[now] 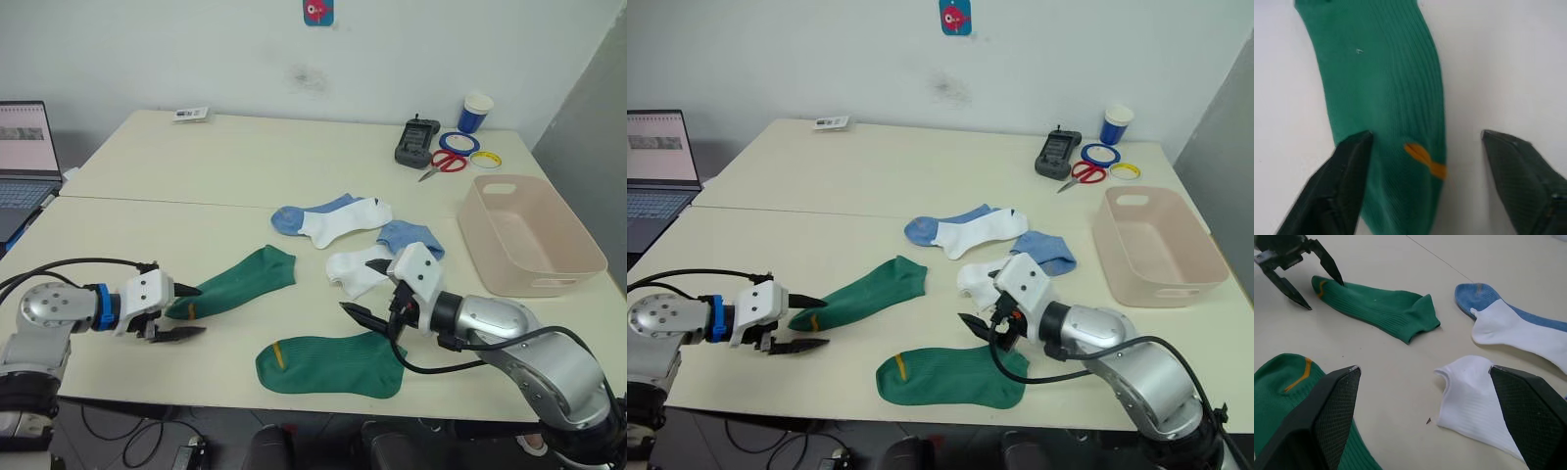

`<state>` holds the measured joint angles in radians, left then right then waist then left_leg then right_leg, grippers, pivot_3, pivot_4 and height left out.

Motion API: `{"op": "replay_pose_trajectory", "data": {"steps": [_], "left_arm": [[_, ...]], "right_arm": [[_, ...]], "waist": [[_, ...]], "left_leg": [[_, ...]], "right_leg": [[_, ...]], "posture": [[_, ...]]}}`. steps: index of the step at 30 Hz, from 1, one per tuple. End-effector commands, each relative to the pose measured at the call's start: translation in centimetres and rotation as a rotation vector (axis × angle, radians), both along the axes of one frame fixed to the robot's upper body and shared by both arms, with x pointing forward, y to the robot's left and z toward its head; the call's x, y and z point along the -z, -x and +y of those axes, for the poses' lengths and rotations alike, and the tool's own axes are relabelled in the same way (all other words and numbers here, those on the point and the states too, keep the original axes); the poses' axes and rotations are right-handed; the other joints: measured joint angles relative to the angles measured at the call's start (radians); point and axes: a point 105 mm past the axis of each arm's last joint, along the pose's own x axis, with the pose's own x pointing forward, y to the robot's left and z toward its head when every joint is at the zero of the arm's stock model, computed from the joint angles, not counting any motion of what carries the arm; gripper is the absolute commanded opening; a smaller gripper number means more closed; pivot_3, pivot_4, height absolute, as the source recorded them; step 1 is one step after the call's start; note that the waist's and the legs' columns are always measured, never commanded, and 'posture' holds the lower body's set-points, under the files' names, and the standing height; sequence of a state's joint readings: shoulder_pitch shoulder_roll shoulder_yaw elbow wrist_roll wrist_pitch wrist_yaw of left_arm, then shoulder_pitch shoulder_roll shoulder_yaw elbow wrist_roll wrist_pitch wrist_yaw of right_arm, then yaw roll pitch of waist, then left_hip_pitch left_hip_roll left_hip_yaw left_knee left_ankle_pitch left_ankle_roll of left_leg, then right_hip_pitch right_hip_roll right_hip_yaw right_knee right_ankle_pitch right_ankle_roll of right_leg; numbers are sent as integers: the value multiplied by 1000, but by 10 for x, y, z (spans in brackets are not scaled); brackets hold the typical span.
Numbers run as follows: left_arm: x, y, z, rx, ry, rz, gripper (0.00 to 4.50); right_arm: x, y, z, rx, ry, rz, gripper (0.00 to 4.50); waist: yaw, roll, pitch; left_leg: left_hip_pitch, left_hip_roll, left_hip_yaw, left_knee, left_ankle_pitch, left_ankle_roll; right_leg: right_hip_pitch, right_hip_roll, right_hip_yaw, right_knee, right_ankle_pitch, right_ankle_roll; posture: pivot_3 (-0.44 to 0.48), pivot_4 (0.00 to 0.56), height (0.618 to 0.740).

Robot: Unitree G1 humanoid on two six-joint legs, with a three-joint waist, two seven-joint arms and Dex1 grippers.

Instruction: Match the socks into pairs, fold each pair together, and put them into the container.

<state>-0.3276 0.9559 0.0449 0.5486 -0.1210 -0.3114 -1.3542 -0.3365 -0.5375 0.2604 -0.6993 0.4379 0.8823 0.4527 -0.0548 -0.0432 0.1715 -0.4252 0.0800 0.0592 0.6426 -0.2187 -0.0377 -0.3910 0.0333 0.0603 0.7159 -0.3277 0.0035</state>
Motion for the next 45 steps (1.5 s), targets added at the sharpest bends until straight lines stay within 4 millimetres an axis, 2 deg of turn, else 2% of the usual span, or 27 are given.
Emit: {"op": "replay_pose_trajectory", "data": {"steps": [1, 8, 9, 14, 17, 18, 21, 29, 31, 36, 39, 43, 45], "left_arm": [[4, -3, 4, -27, -20, -1, 2450], [11, 5, 3, 1, -30, 12, 119], [11, 5, 3, 1, -30, 10, 23], [13, 6, 1, 9, -35, -8, 23], [14, 5, 1, 6, -36, -23, 23], [14, 4, 1, 6, -37, -27, 2], [16, 5, 2, 8, -40, -29, 0], [16, 2, 3, 6, -40, -51, 0], [15, 1, 3, 6, -41, -60, 0], [2, -10, -1, 3, -15, -113, 0], [-15, -20, -9, 29, 9, -170, 0], [-32, -26, -29, 127, 27, -220, 0], [-45, -34, -48, 175, 75, -260, 0]], "right_arm": [[-5, -7, 16, -42, 0, -61, 4500], [12, -41, 63, -77, 12, -62, 4500], [14, -43, 67, -84, 14, -65, 4500], [32, -62, 97, -93, 47, -49, 4500], [39, -74, 110, -61, 11, 39, 4500], [42, -75, 114, -66, 5, 59, 4323], [51, -79, 121, -66, 30, 77, 3577], [62, -80, 123, -72, 76, 75, 599], [62, -81, 121, -74, 87, 58, 20], [49, -79, 115, -88, 79, -11, 20], [30, -77, 107, -88, 43, -44, 20], [5, -74, 89, -73, 23, -112, 20], [-14, -67, 72, -64, 5, -144, 20]], "waist": [[-3, 0, 0], [-2, 1, 0], [-2, 1, 0], [-2, 1, 0], [-2, 1, 0], [-2, 1, 0], [-1, 1, 0], [-2, 1, 0], [-2, 1, 0], [1, 1, 0], [1, 1, 0], [4, 1, -1], [7, 1, -1]], "left_leg": [[0, 0, 0, 0, 0, 0], [1, 0, 0, 0, 0, 0], [1, 0, 0, 0, 0, 0], [1, 0, 1, 1, 0, 0], [1, 0, 0, 1, 0, 0], [1, 1, 0, 1, 0, 0], [1, 0, 0, 1, 0, 0], [1, 0, 0, 0, 0, 0], [1, 0, 0, 0, 0, 0], [1, 0, -1, 1, 0, 0], [0, 0, 0, 1, 0, 0], [-7, 0, -2, 2, 0, 0], [-7, 0, -1, 2, 0, 0]], "right_leg": [[0, 0, 0, 0, 0, 0], [0, 0, 0, 2, 1, -1], [0, 0, 0, 2, 1, -2], [0, 0, 0, 2, 1, -2], [0, 0, -1, 3, 1, -2], [0, 0, -1, 4, 2, -3], [0, 0, -1, 3, 3, -5], [0, 0, -2, 4, 3, -6], [0, 0, -2, 4, 3, -6], [0, 0, -2, 4, 3, -6], [-2, 0, -2, 4, 3, -6], [-8, 0, -3, 4, 4, -6], [-8, 0, -2, 4, 4, -6]], "posture": [[0, 150, 725], [0, 150, 725], [0, 150, 725], [0, 150, 725], [0, 150, 725], [0, 150, 725], [0, 150, 725], [0, 150, 725], [0, 150, 725], [0, 150, 725], [0, 150, 725], [0, 150, 725], [0, 150, 725]]}}
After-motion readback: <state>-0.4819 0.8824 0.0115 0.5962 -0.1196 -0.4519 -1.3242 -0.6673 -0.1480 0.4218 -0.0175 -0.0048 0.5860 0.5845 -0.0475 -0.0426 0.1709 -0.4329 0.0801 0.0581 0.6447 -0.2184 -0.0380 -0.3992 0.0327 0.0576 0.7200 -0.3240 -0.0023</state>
